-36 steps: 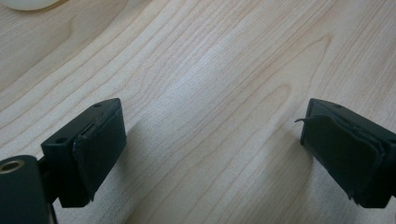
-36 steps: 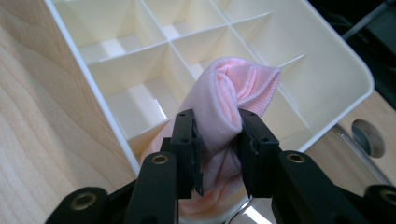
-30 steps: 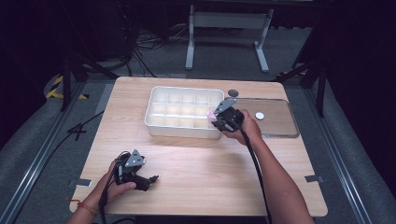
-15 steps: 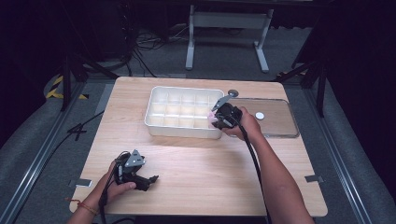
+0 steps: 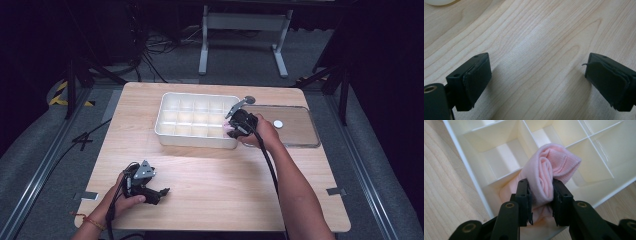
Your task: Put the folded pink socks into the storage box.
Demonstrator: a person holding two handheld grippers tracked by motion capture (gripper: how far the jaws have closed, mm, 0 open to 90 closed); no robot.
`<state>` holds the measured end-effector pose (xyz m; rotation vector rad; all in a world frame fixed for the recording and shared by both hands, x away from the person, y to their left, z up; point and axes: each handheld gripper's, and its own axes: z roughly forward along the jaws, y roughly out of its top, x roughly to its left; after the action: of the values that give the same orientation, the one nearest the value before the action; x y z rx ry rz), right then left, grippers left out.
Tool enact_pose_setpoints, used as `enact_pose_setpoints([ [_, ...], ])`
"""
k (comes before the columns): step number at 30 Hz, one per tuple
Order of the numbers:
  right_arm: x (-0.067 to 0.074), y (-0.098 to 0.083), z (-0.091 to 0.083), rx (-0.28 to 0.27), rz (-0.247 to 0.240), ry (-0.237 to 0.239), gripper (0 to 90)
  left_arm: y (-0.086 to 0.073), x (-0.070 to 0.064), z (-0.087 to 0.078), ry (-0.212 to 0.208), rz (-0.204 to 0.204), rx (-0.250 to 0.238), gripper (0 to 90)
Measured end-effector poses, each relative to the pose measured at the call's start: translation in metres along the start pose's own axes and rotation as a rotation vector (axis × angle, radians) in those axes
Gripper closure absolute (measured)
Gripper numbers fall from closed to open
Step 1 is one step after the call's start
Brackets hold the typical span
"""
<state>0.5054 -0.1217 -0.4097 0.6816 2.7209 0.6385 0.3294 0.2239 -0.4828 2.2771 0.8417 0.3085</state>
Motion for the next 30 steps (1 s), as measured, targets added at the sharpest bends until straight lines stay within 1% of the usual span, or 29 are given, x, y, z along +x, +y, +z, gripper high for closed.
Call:
enact_pose_setpoints([
  [5, 0.000, -0.001, 0.002, 0.000, -0.003, -0.005, 70.0, 0.000, 0.000, 0.000, -0.002, -0.001, 0.001, 7.0],
  [10, 0.000, 0.001, 0.003, 0.022, -0.009, -0.005, 68.6, 0.000, 0.000, 0.000, -0.002, -0.004, -0.001, 7.0],
  [12, 0.000, 0.002, 0.002, 0.028, -0.013, 0.001, 66.4, 0.000, 0.000, 0.000, -0.002, -0.004, 0.000, 7.0],
  [14, -0.002, 0.003, 0.000, 0.025, 0.001, 0.014, 63.4, 0.000, 0.000, 0.000, -0.002, -0.004, -0.001, 7.0],
  [16, -0.003, 0.003, -0.003, 0.025, 0.004, 0.021, 61.4, 0.000, 0.000, 0.000, -0.002, -0.004, -0.001, 7.0],
  [19, -0.004, 0.004, -0.007, 0.010, 0.011, 0.027, 57.3, 0.000, 0.000, 0.000, -0.002, -0.004, -0.001, 7.0],
  [21, -0.006, 0.003, -0.012, -0.001, 0.028, 0.024, 56.1, 0.000, 0.000, 0.000, -0.002, -0.004, -0.001, 7.0],
  [22, -0.008, 0.003, -0.013, -0.010, 0.045, 0.036, 55.8, 0.000, 0.000, 0.000, -0.002, -0.004, 0.000, 7.0],
  [23, -0.010, 0.003, -0.016, -0.034, 0.071, 0.037, 55.5, 0.000, 0.000, 0.000, -0.001, -0.004, -0.001, 7.0],
  [25, -0.014, 0.004, -0.020, -0.060, 0.107, 0.031, 59.8, 0.000, 0.000, 0.000, -0.001, -0.003, 0.000, 7.0],
  [26, -0.014, 0.005, -0.021, -0.069, 0.118, 0.040, 60.6, 0.000, 0.000, 0.000, 0.000, -0.003, -0.001, 7.1],
  [27, -0.014, 0.005, -0.021, -0.069, 0.118, 0.040, 60.6, 0.000, 0.000, 0.000, 0.000, -0.003, -0.001, 7.1],
  [28, -0.014, 0.007, -0.020, -0.076, 0.124, 0.024, 62.6, 0.000, 0.000, 0.000, -0.001, -0.003, -0.002, 7.2],
  [29, -0.014, 0.007, -0.018, -0.065, 0.121, 0.021, 64.6, 0.000, 0.000, 0.000, -0.001, -0.002, -0.002, 7.2],
  [30, -0.013, 0.008, -0.015, -0.053, 0.121, 0.027, 66.2, 0.000, 0.000, 0.000, -0.001, -0.002, -0.002, 7.2],
])
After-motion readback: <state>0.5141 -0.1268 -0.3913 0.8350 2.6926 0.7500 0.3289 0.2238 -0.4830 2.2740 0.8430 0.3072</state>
